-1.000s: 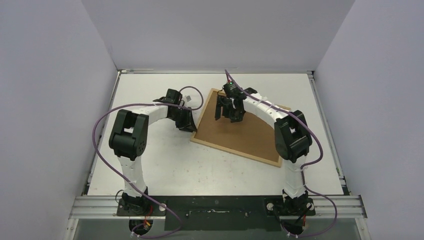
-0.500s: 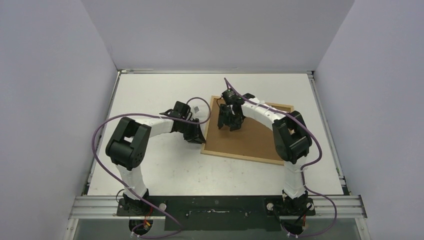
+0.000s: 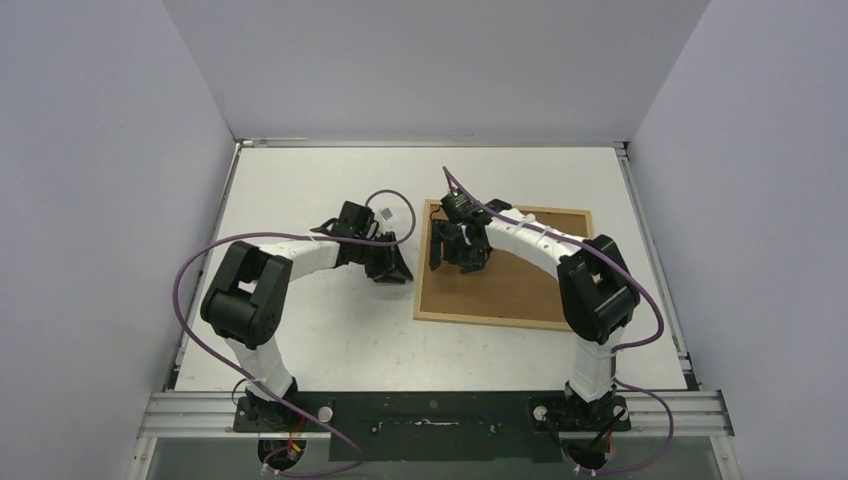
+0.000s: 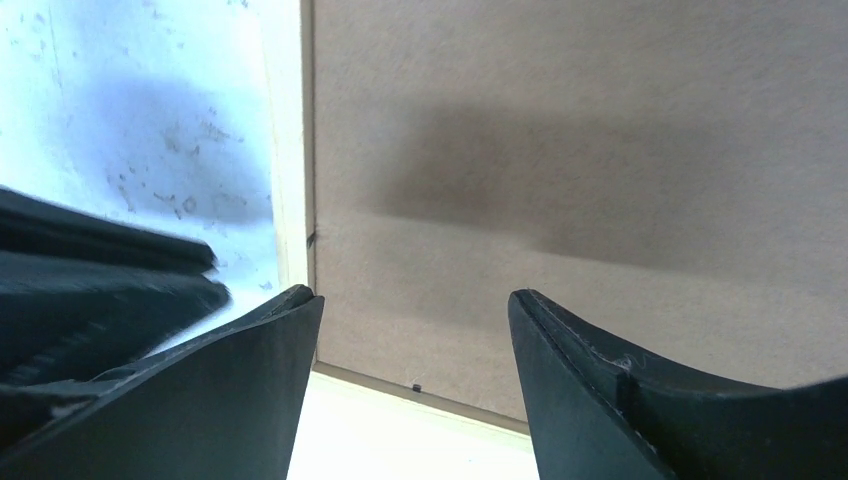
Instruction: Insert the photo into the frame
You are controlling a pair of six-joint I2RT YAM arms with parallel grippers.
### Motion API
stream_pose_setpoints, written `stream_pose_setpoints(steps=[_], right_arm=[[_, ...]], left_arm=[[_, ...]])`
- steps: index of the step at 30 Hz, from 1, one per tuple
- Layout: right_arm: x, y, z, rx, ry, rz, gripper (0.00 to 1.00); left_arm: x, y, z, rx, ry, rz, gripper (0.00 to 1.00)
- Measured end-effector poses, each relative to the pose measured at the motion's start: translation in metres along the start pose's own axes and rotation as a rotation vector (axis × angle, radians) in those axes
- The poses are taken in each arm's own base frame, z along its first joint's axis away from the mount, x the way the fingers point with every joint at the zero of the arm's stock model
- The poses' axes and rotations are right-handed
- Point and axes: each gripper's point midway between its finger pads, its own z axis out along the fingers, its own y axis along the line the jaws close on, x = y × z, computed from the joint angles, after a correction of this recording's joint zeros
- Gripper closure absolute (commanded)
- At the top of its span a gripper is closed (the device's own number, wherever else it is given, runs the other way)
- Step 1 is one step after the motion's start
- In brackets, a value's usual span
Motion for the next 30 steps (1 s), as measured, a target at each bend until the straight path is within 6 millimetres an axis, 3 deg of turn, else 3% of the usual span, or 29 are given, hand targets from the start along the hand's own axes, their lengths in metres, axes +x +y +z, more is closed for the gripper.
stream_pose_setpoints(steps=[5, 8, 16, 22, 30], right_arm=[[0.018, 0.016, 0.002, -0.015, 0.018, -0.06, 0.3], [0.024, 0.024, 0.004, -0.023, 0.023, -0.084, 0.31], [0.033, 0.019, 0.026, 0.018, 0.052, -0.098, 0.4], [0.031, 0.017, 0.03, 0.035, 0.052, -0.102, 0.45], [0.029, 0.019, 0.032, 0.036, 0.048, -0.081, 0.41]], left_arm=[[-0.055, -0.015, -0.021, 0.106, -0.074, -0.004, 0.72], [-0.077, -0.02, -0.017, 0.147, -0.085, 0.007, 0.72], [-0.073, -0.006, 0.022, 0.164, 0.024, -0.047, 0.69], [-0.076, -0.008, 0.026, 0.175, 0.03, -0.044, 0.69], [-0.069, -0.007, 0.036, 0.182, 0.065, -0.052, 0.75]])
